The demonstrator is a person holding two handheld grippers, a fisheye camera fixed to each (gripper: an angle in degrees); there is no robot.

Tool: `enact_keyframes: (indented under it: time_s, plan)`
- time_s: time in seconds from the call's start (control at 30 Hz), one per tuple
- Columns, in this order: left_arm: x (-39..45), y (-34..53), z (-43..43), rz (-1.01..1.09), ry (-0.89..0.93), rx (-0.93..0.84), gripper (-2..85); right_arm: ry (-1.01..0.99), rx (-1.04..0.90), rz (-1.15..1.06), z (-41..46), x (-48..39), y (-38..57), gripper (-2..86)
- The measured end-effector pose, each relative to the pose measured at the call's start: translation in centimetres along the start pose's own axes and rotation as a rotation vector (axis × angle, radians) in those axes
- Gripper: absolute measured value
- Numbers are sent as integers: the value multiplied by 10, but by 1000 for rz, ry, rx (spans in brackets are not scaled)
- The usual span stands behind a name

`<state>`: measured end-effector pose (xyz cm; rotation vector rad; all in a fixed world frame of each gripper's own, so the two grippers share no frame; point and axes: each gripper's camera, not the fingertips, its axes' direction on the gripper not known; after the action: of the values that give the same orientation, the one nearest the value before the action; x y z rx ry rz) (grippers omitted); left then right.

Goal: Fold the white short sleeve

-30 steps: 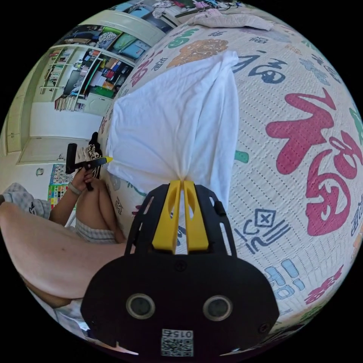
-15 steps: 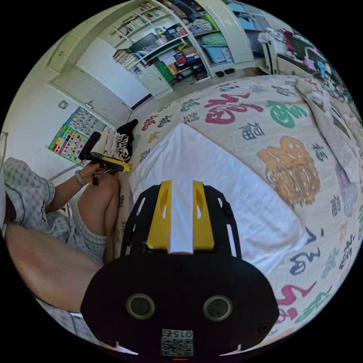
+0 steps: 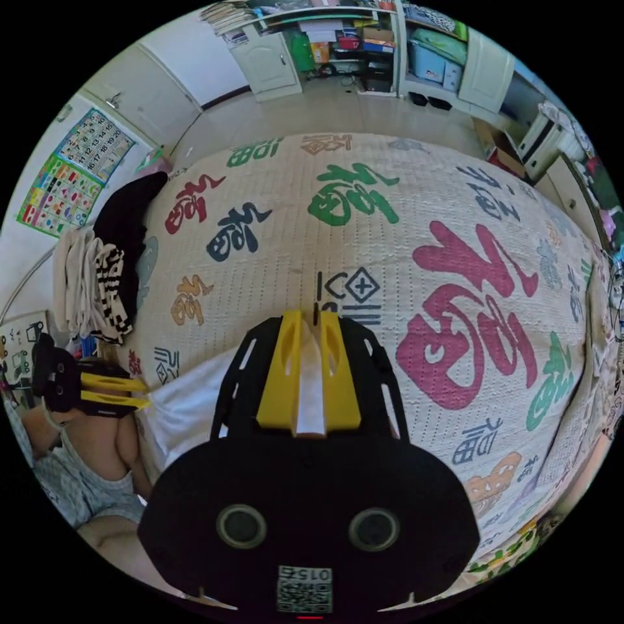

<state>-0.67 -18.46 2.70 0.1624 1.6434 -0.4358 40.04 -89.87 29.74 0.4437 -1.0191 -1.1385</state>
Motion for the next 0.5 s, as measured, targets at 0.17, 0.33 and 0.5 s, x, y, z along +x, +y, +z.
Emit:
enact_keyframes:
  time_s: [0.17, 0.33, 0.5]
  plan:
    - [13, 21, -9, 70, 90, 82, 14, -150, 112, 60, -27, 16, 4, -9]
    - [75, 62, -25, 281, 218, 229, -5, -289, 292, 130, -71, 47, 50, -9]
    - [127, 65, 5, 384, 109, 217, -7, -303, 337, 124, -95, 58, 90, 7]
